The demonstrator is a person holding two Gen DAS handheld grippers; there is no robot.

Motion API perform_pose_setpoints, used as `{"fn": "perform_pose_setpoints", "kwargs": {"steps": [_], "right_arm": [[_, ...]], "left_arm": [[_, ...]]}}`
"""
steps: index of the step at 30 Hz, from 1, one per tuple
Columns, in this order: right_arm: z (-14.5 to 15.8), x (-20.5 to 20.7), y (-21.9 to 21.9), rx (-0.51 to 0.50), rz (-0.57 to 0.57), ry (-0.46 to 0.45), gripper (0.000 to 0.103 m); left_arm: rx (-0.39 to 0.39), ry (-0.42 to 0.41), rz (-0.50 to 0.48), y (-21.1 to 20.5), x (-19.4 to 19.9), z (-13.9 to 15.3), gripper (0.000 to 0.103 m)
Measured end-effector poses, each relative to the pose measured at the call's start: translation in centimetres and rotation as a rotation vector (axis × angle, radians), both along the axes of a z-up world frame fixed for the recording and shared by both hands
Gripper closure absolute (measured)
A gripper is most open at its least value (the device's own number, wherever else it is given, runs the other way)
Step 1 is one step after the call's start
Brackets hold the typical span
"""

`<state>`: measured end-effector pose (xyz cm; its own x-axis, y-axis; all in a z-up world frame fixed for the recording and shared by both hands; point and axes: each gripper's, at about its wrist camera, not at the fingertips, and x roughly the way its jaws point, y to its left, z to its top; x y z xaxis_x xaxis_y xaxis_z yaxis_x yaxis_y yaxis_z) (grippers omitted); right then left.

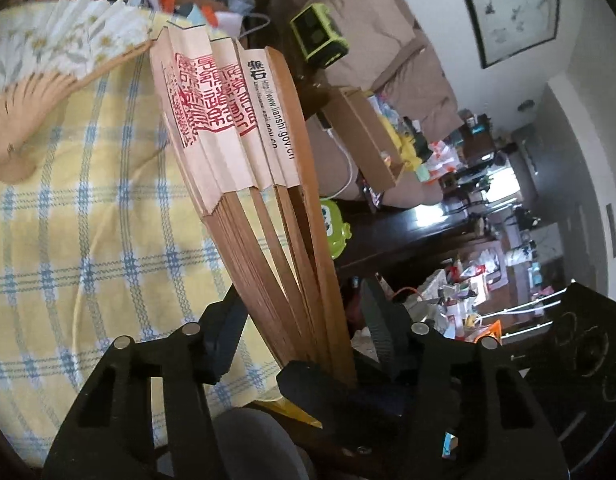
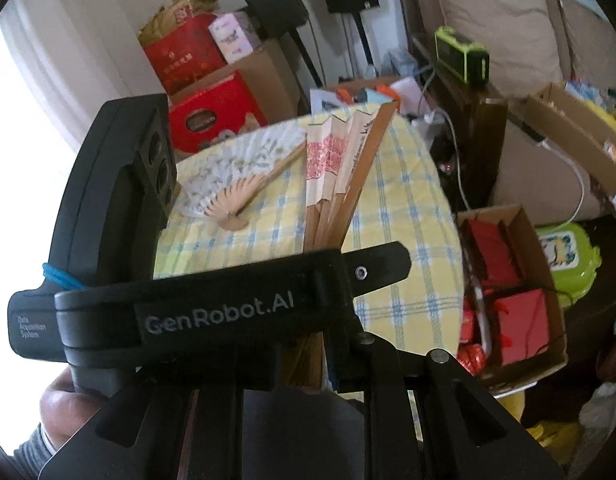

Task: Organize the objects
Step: 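Lift and carry the red-printed fan over the box with the right tool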

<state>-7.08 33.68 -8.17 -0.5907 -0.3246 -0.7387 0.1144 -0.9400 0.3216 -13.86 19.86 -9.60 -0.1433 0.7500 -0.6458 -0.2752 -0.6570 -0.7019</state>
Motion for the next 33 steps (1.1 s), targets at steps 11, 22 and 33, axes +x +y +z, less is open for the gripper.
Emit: {"fn": "perform_pose_setpoints", "kwargs": {"steps": [11,22,33], "right_arm": [[5.2,2.4,-1.5,0.035,0.019,0.128,0.086],[8.7,1.2,-7.9,0.031,0.218,0.205,0.086],[9.5,-1.9,-19.0,-0.007,0.503,0.213,0.086]], "left_arm": [[0.056,0.123,0.012,-2.1,2.1,6.2,0.050],[0.078,0.208,0.190,-10.1,2.1,10.4,0.050],[0.076,0.231,0.455,-23.2,1.0,11.0,0.050]]}}
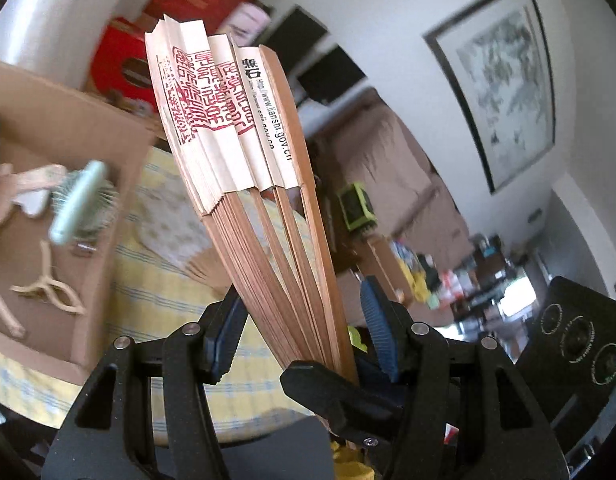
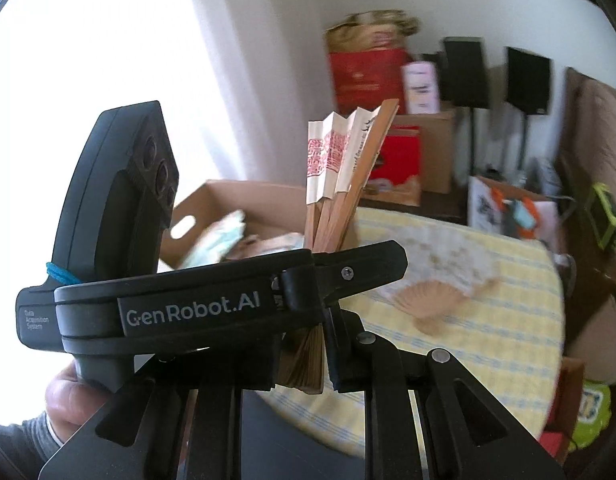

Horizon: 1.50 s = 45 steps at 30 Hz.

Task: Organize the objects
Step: 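Lift and carry the red-printed fan over the box with the right tool, then open the right tool to release the red-printed fan into the box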

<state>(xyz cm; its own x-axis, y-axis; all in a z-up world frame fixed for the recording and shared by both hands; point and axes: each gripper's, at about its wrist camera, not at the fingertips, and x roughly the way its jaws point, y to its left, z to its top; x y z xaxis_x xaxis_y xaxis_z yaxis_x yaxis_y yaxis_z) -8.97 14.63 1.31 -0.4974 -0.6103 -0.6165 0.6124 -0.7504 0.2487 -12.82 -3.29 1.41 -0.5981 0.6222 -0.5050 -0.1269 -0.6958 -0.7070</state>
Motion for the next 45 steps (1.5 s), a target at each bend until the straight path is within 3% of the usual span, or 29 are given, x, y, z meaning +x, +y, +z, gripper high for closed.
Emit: {"fn": "perform_pose_setpoints", "kwargs": {"steps": [11,16,23,32,35,39,45], "right_arm": [[-1.9,-3.3,-8.2,-0.026,0.226,-0.091,0.086],[-3.2,-3.6,-11.9,0.061,0.332,-0.085,0.086],[-5.3,-4.9,-14.3,0.134,0.381,-0.122,0.086],[-6.8,-6.8,-13.6,0.117,0.375,-0.178,0.085],[-6.9,-6.7,-14.0,0.158,0.400,-0.154,0.085],[-7.9,-6.4,-14.9,0.249,0.407,-0.145,0.086],[-8.9,-6.9,-14.9,0.259,0.361,-0.160,0.086]], "left_arm": [[0.046,-0.045,0.199,-9.2,-0.5,-2.7,0.050],[0.103,-0.090,0.268,-12.4,-0.6,-5.7,0.050],[0.123,-0.133,0.316,-14.5,-1.5,-8.2,0.051],[0.088,-0.119,0.336,-14.3,-1.2,-8.0,0.050],[0.125,-0.102,0.368,-14.9,0.1,-8.0,0.039],[0.052,-0.038,0.428,-15.8,1.6,-6.2,0.038],[0.012,-0.029,0.430,-16.6,1.8,-5.3,0.035]]}}
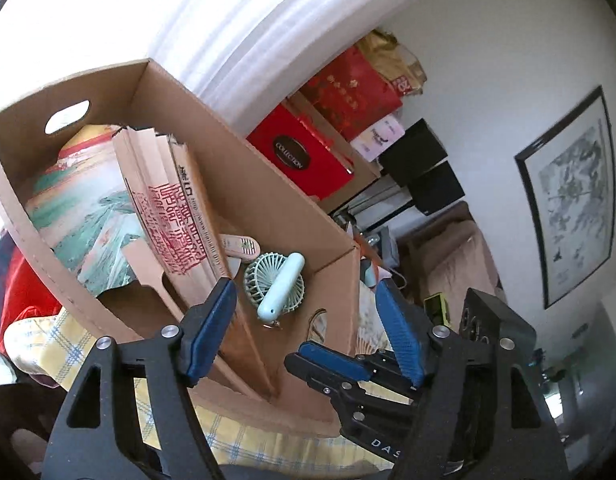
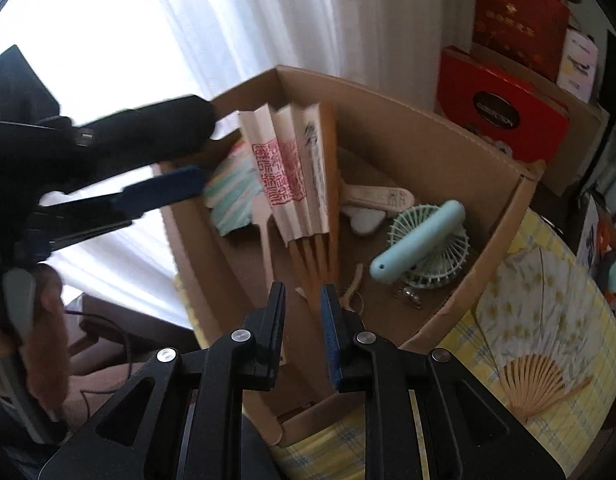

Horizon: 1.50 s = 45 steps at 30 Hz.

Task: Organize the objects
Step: 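Open the right tool to release the red-printed fan into the box, then move the right tool toward the white floral folding fan on the table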

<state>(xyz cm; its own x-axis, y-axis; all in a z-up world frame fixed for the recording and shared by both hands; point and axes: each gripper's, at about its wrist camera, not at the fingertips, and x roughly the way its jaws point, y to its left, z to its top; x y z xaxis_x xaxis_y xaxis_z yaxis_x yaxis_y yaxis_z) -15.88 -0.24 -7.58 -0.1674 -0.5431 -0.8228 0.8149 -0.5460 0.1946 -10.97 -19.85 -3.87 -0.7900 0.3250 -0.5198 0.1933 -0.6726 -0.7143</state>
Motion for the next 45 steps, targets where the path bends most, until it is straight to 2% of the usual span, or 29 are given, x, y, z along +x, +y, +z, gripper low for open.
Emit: {"fn": "perform_pose_setpoints", "kwargs": {"steps": [8,10,14,17,19,21,26,34,45], "right_arm": [[0.6,-0.1,1.8,-0.042,-0.074,-0.007,0.083],[1.2,-0.1,2.7,-0.059,-0.104,0.005,0.072],[2.3,0.2,4.3,-0.079,-0.144,0.030,0.064],[3.0,0.5,5.9,-0.077,-0.185,0.045,0.051],[3.2,0.6,7.1,-0.066,-0.220,0.034,0.037],[3.5,0.8,8.5,-0.061,-0.254,0.031,0.032],[4.1,1.2,11.6,-0.063,-0.327,0.042,0.026],[4.7,1.5,16.0,-0.049,-0.446,0.070,0.011],[3.5,0.7,23.2,-0.076,-0.635,0.033,0.011]], "left_arm": [[-0.049,-0.066,-0.073,1.6,-0.5,-0.8,0.024],[-0.070,-0.074,-0.090,2.3,-0.4,-0.7,0.021],[-0.091,-0.089,-0.134,3.9,-0.4,-0.4,0.016],[-0.088,-0.088,-0.163,4.9,-0.4,-0.2,0.008],[-0.092,-0.089,-0.178,5.7,-0.4,0.1,0.005],[-0.095,-0.091,-0.197,6.5,-0.4,0.2,0.003],[-0.130,-0.097,-0.240,8.5,-0.3,0.7,0.001],[-0.228,-0.097,-0.321,12.2,0.2,2.0,0.000],[-0.332,-0.078,-0.393,17.3,0.4,2.5,0.000]]}}
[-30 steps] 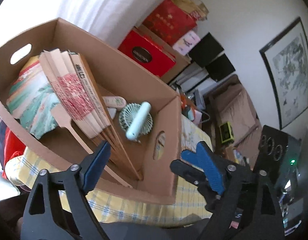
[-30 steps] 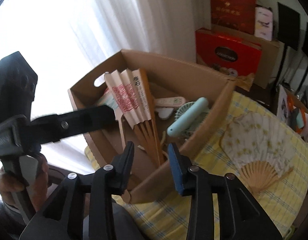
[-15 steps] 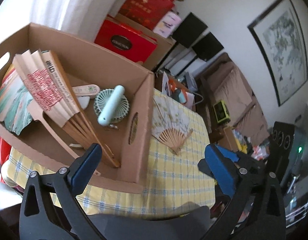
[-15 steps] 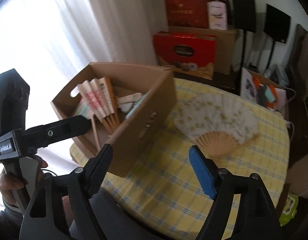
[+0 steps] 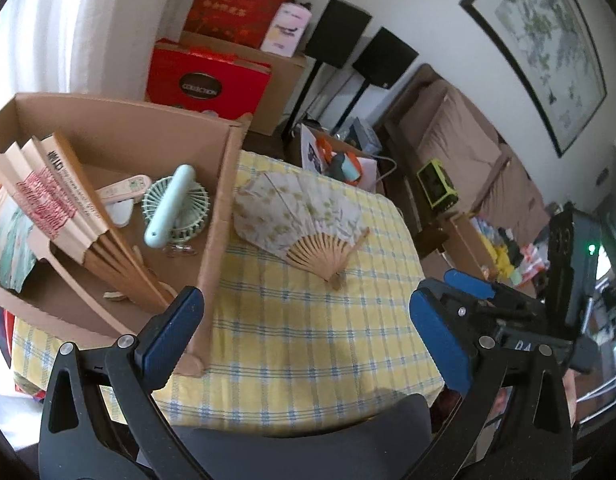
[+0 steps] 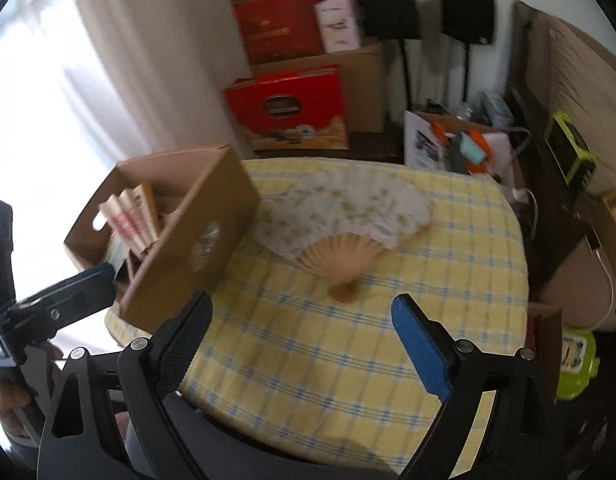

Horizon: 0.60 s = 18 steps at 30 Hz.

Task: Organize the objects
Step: 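Move the right tool toward the white floral folding fan on the table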

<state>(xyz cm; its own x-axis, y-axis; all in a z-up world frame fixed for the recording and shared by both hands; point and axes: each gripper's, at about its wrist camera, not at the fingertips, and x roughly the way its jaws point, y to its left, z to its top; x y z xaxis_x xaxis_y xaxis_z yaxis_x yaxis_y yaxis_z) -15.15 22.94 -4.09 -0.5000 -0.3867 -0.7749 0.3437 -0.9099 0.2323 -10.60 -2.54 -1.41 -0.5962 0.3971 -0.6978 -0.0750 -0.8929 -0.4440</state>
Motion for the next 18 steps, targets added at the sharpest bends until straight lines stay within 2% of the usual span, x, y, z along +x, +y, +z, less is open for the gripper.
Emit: {"fn": "perform_pose_setpoints", "kwargs": {"steps": [9,18], "right_arm": [[-0.6,0.3,3.7,0.020,-0.098,0.008,0.011],[-0.6,0.6,5.8,0.012,-0.155,0.021,0.011]], "left_arm": [[-0.121,0.014,-0.018,3.3,-0.7,-0.1,0.000],[-0.208,0.013,-0.059,6.5,-1.5,-0.3,0.000]]}}
